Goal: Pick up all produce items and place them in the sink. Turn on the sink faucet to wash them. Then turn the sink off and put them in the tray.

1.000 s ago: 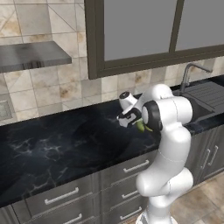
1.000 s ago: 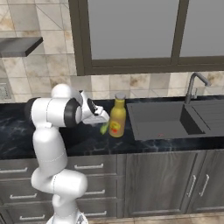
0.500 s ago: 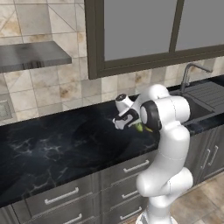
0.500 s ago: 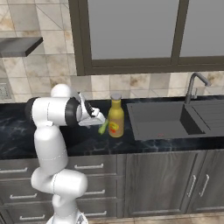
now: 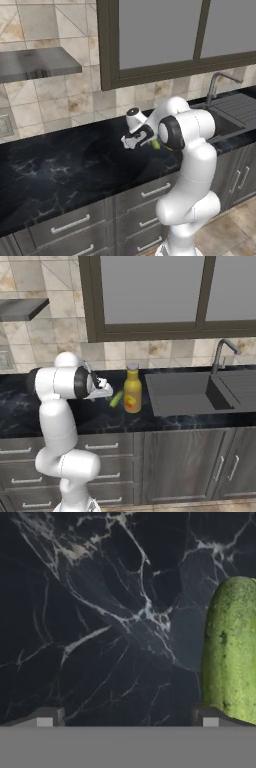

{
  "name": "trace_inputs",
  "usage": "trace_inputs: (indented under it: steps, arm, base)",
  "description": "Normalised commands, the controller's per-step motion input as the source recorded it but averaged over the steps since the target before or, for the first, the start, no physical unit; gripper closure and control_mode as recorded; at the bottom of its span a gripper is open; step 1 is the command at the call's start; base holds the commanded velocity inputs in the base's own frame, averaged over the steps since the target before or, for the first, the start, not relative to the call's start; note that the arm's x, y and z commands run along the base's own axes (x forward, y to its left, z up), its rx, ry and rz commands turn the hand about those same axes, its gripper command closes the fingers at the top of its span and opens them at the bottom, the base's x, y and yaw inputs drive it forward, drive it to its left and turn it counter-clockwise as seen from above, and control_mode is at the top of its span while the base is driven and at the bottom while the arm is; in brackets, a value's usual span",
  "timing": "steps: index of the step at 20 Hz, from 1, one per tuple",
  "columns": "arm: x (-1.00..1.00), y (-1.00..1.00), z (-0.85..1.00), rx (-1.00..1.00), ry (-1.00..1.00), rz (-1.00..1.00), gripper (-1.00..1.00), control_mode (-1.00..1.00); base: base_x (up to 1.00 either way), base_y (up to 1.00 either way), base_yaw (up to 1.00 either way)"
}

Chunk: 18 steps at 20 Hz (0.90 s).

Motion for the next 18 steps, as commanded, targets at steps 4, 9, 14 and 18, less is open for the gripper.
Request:
trace_inputs:
  steps: [4, 9, 14, 18]
  arm:
    - [0.00, -0.18, 0.15, 0.00, -0.13, 0.13, -1.00, -1.00]
    - [0.04, -0.36, 0.09, 0.00, -0.12, 0.07, -1.00, -1.00]
    - [0.06, -0.24, -0.07, 0.00, -0.09, 0.00, -1.00, -1.00]
    - [0.09, 0.00, -0.06, 0.00, 0.00, -0.07, -1.00, -1.00]
  base:
    - [0.00, 0.00, 0.00]
    - [0.00, 0.00, 0.00]
    - [0.00, 0.00, 0.00]
    - [0.00, 0.00, 0.00]
